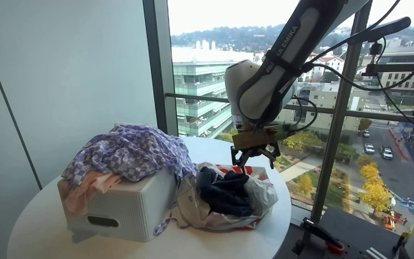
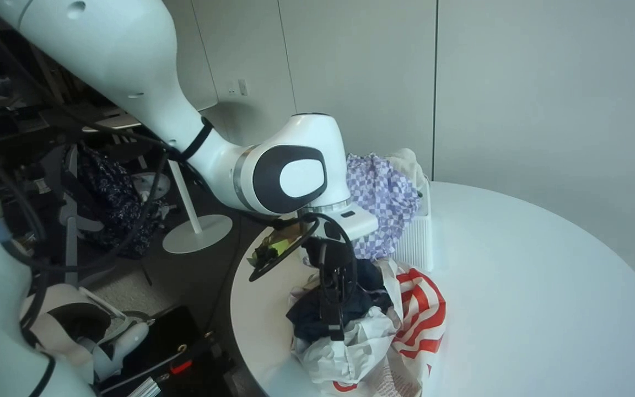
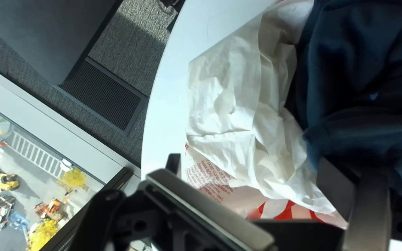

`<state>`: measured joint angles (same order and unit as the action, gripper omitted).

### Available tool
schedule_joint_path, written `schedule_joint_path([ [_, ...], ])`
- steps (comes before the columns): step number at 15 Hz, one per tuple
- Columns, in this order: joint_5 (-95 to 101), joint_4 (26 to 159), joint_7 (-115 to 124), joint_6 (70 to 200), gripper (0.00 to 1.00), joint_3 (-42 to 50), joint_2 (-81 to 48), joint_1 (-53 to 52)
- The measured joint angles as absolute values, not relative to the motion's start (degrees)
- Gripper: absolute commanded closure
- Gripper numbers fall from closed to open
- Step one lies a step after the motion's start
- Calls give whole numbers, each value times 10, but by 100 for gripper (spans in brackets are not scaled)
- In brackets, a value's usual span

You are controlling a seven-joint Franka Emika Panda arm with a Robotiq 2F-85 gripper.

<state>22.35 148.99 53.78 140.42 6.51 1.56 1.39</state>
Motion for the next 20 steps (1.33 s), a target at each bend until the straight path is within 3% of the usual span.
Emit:
schedule_joint_path([
  [8,224,1508,536,1415,0,59,21,37],
  [20,258,1446,530,1448,0,58,-95,34],
])
